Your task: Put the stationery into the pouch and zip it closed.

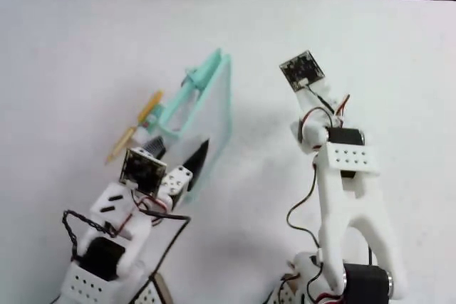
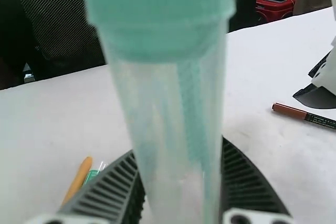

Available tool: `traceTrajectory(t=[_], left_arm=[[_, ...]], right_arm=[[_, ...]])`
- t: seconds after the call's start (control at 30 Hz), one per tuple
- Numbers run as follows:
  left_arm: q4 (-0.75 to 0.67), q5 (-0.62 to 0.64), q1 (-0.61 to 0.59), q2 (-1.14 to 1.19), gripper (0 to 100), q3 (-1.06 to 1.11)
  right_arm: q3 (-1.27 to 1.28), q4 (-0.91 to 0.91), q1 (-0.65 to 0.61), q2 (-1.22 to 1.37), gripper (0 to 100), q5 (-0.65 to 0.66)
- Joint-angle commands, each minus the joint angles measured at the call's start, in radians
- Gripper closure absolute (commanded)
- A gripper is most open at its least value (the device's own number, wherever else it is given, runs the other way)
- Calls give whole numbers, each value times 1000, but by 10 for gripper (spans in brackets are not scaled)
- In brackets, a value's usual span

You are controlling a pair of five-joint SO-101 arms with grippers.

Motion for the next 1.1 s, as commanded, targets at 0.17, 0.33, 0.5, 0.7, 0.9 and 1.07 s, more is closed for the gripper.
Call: traceTrajectory(t=[0.17, 0.33, 0.5, 0.7, 0.9, 1.07], left_arm=[[-17, -11, 8, -2, 809, -3], [-17, -11, 10, -2, 809, -3], [-15, -12, 12, -2, 849, -3], [-21, -97, 18, -2, 935, -5], [-21, -37, 10, -2, 839, -5], [-18, -17, 8, -2, 828, -5]], right_arm=[[-6, -16, 13, -18, 807, 5], [-6, -16, 13, -16, 805, 6], [15, -12, 16, -24, 858, 6], [18, -16, 25, -22, 895, -2], [20, -16, 25, -18, 765, 3], [20, -16, 25, -19, 988, 5]])
